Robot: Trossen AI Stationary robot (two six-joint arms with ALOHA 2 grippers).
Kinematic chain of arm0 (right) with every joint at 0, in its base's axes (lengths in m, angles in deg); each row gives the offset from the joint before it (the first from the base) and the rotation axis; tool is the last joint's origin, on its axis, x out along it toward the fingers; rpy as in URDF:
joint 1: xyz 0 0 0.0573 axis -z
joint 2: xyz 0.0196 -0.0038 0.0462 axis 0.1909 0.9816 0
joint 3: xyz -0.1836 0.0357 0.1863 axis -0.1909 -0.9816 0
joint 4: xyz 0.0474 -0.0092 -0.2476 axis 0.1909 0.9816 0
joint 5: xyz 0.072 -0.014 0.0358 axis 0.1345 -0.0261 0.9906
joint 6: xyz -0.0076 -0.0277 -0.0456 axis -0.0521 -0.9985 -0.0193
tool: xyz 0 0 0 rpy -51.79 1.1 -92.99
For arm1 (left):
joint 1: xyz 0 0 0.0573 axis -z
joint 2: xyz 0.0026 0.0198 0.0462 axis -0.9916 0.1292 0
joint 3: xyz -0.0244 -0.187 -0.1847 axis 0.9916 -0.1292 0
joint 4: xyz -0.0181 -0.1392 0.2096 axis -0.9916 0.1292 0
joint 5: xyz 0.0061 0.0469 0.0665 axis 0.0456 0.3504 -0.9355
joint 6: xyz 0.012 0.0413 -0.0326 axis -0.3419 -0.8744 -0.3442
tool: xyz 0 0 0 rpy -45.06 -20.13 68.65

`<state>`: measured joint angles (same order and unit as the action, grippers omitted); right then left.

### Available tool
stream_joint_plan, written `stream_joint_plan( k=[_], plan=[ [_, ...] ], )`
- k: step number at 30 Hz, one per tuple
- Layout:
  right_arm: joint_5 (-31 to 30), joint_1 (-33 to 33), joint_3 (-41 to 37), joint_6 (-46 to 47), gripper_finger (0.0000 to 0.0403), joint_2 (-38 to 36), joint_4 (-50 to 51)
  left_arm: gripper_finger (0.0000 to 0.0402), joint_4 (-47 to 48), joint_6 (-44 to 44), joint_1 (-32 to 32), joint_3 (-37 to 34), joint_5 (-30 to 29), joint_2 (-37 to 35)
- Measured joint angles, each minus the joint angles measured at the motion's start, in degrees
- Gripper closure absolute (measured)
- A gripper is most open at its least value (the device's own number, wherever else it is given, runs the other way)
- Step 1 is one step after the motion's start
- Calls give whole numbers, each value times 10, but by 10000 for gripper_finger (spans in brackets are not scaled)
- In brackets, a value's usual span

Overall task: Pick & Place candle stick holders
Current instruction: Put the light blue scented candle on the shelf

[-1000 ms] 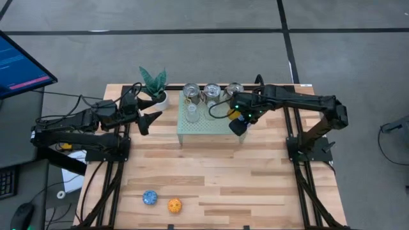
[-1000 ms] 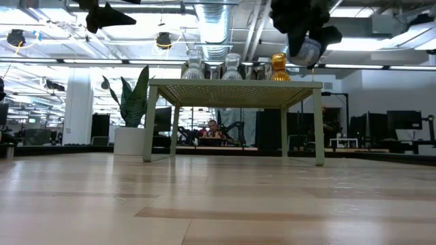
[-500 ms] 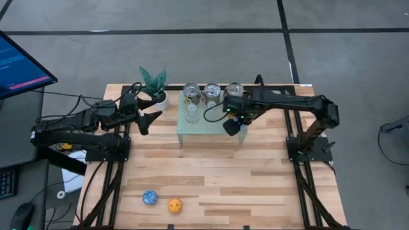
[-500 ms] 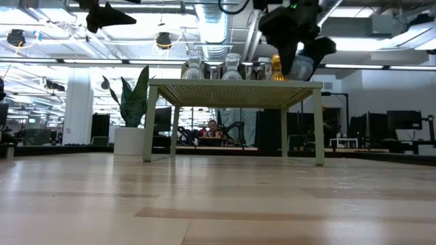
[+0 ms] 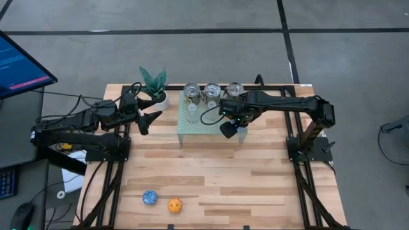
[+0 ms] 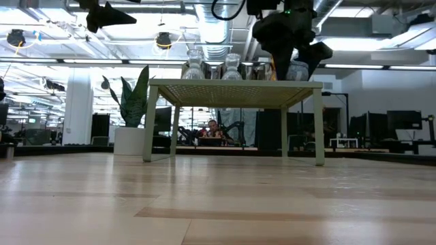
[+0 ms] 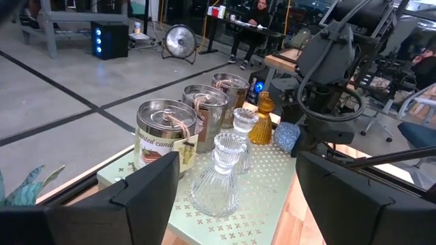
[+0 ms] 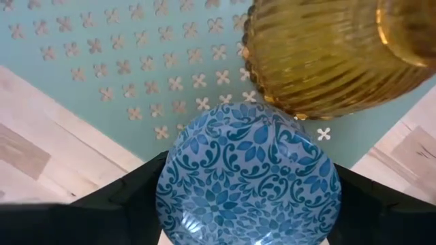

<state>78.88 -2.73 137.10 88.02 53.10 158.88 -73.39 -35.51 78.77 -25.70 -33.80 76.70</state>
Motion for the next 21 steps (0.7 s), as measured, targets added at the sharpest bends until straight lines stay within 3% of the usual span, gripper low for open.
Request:
stream_joint_plan(
  k=[10,21],
  plan=[
    [0,0,0,-3,47,0,-16,105,-1,0,0,0,0,0],
    [-13,-2,0,-3,49,-40,-11,105,0,7,0,0,29,0]
  ],
)
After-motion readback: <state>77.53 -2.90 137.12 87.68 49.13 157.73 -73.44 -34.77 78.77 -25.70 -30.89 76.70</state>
